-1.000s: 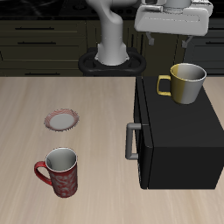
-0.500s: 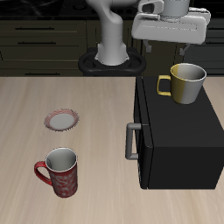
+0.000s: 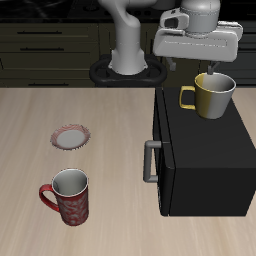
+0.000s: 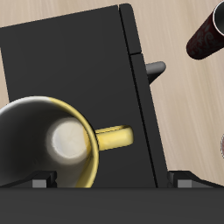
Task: Place the white and yellow mug on the plate
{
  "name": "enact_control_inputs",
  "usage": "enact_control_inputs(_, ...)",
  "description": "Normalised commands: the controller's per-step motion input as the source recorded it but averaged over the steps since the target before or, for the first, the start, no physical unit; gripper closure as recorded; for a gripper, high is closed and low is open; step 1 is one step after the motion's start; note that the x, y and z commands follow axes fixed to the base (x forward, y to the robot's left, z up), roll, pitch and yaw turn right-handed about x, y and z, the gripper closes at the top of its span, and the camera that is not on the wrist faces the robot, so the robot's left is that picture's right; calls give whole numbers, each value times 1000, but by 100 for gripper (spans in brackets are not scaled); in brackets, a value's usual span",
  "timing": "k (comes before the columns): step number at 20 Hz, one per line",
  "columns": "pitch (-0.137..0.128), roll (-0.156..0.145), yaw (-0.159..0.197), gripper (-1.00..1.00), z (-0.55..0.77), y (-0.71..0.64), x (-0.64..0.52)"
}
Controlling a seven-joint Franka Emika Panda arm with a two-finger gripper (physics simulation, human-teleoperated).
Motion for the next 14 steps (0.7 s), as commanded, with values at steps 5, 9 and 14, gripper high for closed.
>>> enact_control_inputs(5, 36, 18, 18, -100, -269, 19, -22)
enact_control_inputs(9, 54, 17, 18, -100, -360, 58, 31)
enact_control_inputs(14, 43, 7, 36, 100, -312, 80, 26)
